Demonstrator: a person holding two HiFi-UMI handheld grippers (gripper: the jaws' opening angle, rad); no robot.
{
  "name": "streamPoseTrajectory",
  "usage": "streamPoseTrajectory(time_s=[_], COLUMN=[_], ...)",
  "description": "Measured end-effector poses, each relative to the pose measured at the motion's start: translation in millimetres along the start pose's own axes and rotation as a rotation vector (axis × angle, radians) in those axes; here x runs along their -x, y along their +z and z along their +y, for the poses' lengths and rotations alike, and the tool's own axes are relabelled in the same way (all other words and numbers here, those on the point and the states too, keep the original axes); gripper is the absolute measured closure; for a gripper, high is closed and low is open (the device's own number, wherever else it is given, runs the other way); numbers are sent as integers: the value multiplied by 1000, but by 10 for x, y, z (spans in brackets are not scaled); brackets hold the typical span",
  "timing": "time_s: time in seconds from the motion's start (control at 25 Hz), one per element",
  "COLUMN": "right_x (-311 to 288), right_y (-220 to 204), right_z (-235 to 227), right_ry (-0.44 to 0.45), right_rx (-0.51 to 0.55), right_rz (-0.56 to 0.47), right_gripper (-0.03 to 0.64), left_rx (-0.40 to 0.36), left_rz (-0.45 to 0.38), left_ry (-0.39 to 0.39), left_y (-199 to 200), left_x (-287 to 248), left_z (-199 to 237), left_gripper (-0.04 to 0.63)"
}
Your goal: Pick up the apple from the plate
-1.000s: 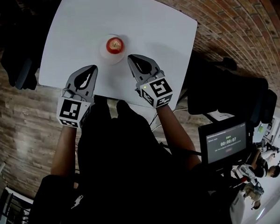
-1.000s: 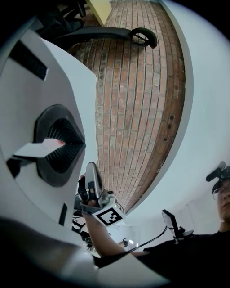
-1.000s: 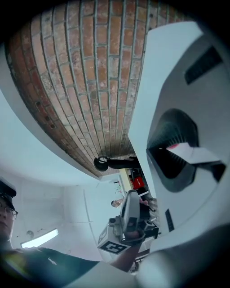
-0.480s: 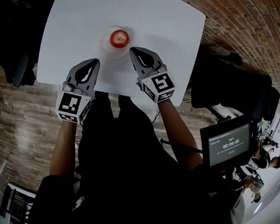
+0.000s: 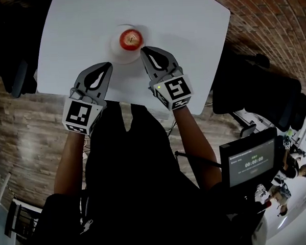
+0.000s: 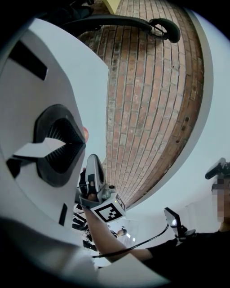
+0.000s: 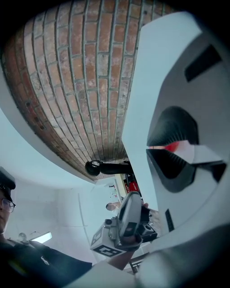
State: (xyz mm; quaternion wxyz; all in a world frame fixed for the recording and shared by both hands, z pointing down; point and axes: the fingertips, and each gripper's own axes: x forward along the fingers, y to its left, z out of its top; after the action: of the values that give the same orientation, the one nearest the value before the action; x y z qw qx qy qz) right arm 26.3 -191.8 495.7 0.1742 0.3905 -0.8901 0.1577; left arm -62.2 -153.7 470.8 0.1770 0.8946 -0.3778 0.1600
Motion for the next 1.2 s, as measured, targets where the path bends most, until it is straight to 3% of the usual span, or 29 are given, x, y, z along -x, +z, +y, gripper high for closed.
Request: streamPoseTrajectory(time_s=[0.16,0.92,1.2], right_x=[-56,-374,-453], right_y=[-63,-360,-418], right_z=[-29,-49,-61], right_ry=[-1,33,32], right_rx=[16,94,115], right_rz=[9,63,83], right_gripper=[609,386,332], left_rx=[-5,11,19], left_rz=[2,39,47], left_ry=[-4,-13,-6], left_y=[-31,-236,-275], left_x=[-69,-238,-198], left_z=[36,68,69], left_gripper=[589,589,589])
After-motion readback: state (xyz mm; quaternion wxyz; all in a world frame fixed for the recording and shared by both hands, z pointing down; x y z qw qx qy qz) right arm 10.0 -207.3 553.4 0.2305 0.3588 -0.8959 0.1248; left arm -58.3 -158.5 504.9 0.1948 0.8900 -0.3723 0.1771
